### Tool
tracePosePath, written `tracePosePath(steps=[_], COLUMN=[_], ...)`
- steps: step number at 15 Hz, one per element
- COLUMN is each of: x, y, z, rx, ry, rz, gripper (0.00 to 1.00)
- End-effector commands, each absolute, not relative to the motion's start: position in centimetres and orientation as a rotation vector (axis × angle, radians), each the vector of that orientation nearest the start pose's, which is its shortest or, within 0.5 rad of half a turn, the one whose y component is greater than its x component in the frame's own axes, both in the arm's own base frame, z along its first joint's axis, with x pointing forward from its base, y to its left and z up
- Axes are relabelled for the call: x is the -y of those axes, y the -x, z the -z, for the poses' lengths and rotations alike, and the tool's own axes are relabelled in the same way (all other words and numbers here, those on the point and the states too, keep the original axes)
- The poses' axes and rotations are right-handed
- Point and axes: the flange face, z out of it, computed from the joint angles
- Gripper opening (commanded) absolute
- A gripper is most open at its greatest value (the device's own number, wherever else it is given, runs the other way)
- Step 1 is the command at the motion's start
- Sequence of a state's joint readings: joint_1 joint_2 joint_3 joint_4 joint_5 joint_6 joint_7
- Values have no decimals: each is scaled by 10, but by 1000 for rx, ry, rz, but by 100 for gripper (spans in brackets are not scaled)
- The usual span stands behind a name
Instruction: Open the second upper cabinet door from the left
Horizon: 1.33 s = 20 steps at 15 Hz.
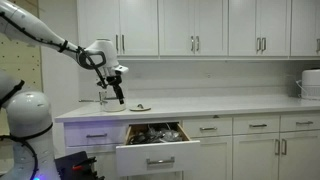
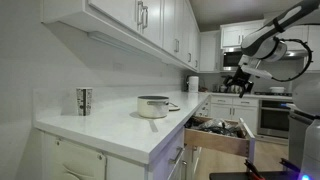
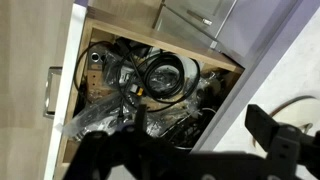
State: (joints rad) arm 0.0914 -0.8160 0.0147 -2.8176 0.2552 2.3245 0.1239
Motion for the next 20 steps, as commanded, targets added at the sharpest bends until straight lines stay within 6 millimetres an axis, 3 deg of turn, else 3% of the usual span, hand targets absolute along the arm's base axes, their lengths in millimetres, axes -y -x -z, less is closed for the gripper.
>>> tracePosePath(steps=[1,4,11,15,20], x=[-39,-38,-38,-61,-106], y=[-323,-319,-320,-335,-342], z=[-444,-426,-425,-441,-454], rx=[-239,-246,-246,-78,207], ry=[2872,2886,2887,2881,2830], rz=[396,339,335,397,461], gripper=[100,100,100,100,100])
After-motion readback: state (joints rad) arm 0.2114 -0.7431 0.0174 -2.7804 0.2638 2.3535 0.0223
